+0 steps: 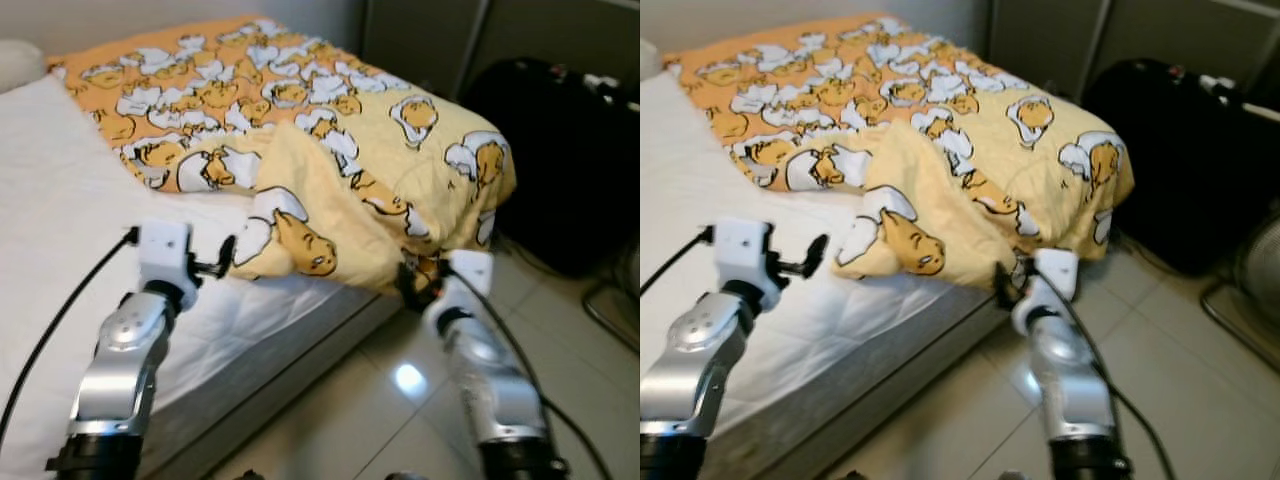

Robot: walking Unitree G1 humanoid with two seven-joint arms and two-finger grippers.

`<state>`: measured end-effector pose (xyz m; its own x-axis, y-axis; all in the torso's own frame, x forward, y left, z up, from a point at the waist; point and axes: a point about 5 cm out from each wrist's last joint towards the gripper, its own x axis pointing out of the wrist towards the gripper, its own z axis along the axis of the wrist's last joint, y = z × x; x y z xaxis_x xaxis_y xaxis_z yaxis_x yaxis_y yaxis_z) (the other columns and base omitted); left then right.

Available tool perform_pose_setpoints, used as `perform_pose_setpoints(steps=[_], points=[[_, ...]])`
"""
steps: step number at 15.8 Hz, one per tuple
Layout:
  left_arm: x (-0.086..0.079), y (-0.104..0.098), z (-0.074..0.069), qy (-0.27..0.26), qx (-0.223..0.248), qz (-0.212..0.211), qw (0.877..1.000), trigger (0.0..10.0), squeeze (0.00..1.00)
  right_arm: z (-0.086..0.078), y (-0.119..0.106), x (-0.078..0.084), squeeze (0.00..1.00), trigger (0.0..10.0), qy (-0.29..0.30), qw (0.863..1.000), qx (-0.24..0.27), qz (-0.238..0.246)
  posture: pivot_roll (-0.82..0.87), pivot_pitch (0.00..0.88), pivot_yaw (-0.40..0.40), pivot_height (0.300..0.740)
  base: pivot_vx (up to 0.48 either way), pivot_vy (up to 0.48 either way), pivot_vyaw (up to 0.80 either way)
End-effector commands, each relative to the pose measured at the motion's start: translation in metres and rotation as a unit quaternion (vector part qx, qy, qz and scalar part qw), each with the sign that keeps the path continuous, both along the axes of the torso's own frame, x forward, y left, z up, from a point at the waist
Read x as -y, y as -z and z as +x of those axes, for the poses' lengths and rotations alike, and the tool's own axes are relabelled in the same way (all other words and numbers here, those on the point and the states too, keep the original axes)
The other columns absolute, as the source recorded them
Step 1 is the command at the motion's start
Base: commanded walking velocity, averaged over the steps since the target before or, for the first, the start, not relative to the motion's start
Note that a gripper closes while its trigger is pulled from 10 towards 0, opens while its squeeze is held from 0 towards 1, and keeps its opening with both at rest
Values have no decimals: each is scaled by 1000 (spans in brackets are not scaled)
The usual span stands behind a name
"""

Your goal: Clean up the room

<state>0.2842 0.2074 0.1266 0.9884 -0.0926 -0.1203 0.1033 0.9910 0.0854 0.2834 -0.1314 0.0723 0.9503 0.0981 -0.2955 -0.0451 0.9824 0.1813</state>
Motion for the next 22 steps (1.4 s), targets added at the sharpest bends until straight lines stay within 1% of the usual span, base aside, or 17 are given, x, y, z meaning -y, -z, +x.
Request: perform_pose_setpoints(steps=[1, 2, 3, 5, 8, 10, 11, 12, 13, 15, 16, 17, 18, 20, 22], points=[[6, -3, 1, 3, 1, -21, 1000, 10000, 886, 2, -6, 11, 0, 10000, 11, 1000, 16, -16, 8, 0, 33, 740, 0, 0, 0], [7, -4, 1, 5, 11, 8, 1000, 10000, 16, 2, -6, 10, 0, 10000, 4, 1000, 19, -24, 17, 0, 22, 740, 0, 0, 0], [8, -4, 1, 5, 13, 13, 1000, 10000, 16, 2, -5, 10, 0, 10000, 4, 1000, 18, -24, 17, 0, 22, 740, 0, 0, 0], [9, -5, 1, 8, 21, 7, 1000, 10000, 24, 4, -7, 8, 0, 10000, 0, 999, 22, -26, 16, 0, 19, 740, 0, 0, 0], [9, -5, 1, 4, 24, -3, 1000, 10000, 35, 6, -6, 8, 0, 10000, -2, 1000, 18, -25, 17, 0, 17, 740, 326, 0, 0], [10, -4, 1, 8, 24, -6, 1000, 10000, 35, 6, -6, 9, 0, 10000, 0, 1000, 17, -25, 13, 0, 18, 740, 375, 0, -800], [12, -3, 2, 12, 25, -11, 1000, 10000, 35, 7, -7, 9, 0, 10000, -5, 999, 23, -32, 12, 0, 19, 740, 379, 0, -800], [13, -1, 1, 19, 23, -24, 999, 10000, 35, 9, -11, 9, 0, 10000, -17, 998, 38, -51, 13, 0, 18, 740, 379, 0, 0], [14, 2, -1, 20, 19, -28, 999, 10000, 35, 10, -13, 9, 0, 10000, -25, 996, 51, -66, 15, 0, 15, 740, 379, 0, 0], [12, 9, -6, 18, 8, -17, 1000, 10000, 35, 11, -18, 10, 0, 10000, -34, 993, 76, -85, 19, 0, 12, 740, 377, 0, 0], [10, 15, -11, 20, -1, 0, 1000, 10000, 43, 11, -23, 8, 0, 10000, -54, 990, 97, -90, 22, 0, 8, 740, 375, 0, 0], [9, 16, -12, 20, -3, 2, 1000, 10000, 43, 11, -24, 8, 0, 10000, -61, 989, 103, -90, 21, 0, 9, 740, 375, 0, 0], [6, 18, -14, 16, -6, 3, 1000, 10000, 43, 9, -27, 5, 0, 10000, -82, 986, 116, -90, 18, 0, 7, 740, 368, 0, 0], [3, 20, -15, 10, -9, 7, 1000, 10000, 39, 6, -26, 2, 0, 10000, -106, 983, 120, -94, 17, 0, 6, 740, 368, 0, 0], [1, 20, -15, 2, -10, 10, 1000, 10000, 35, 4, -24, 1, 0, 10000, -115, 982, 120, -89, 15, 0, 5, 740, 369, 0, 0]])
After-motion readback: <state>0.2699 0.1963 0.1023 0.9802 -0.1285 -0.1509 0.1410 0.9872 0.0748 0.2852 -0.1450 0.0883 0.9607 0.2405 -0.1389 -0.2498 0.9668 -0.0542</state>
